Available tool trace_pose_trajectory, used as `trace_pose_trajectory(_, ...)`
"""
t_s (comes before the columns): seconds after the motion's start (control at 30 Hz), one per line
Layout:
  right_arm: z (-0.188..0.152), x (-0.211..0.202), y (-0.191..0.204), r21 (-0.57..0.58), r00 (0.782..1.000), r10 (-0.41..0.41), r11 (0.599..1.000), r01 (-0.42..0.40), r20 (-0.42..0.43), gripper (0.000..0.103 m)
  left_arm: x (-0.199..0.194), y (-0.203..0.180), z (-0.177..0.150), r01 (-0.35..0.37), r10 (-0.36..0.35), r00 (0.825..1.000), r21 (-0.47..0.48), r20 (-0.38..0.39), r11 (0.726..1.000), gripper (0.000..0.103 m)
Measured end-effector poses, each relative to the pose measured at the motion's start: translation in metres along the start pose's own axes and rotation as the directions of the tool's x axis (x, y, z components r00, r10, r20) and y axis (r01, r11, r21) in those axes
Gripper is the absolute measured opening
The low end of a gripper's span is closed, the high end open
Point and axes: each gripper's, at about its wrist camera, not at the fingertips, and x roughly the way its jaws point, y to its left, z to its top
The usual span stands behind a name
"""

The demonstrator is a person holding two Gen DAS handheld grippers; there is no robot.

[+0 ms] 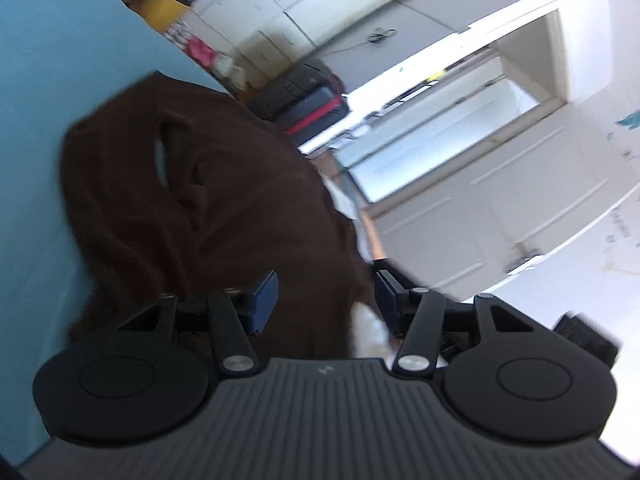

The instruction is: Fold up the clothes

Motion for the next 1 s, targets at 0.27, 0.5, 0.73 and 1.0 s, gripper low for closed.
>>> trace_pose_trajectory(0.27, 0.015, 0.019, -0.038, -0.079, 0.986, -0.038, 0.997, 0.026, -0.164, 0.0, 0.013, 0.011, 0.007, -0.15, 0.149, 0.989, 0.031, 0.007, 0.988, 0.052)
trace_pose_trajectory(0.5, -0.008, 0.037, -0.043, -0.05, 0.967, 0.01, 0.998, -0.024, -0.254, 0.0, 0.009, 0.027, 0.018, -0.292, 0.292, 0.955, -0.004, 0.056, 0.956, 0.052)
trace_pose_trajectory(0.73, -0.038, 0.052, -0.053, 0.052, 0.946, 0.146, 0.989, -0.137, -0.289, 0.006, 0.009, 0.053, 0.03, -0.429, 0.436, 0.897, -0.093, 0.068, 0.898, 0.054)
trace_pose_trajectory(1.0, -0.059, 0.074, -0.057, 0.369, 0.813, 0.516, 0.835, -0.408, -0.27, 0.034, 0.03, 0.078, 0.028, -0.423, 0.415, 0.906, -0.14, -0.086, 0.895, 0.059)
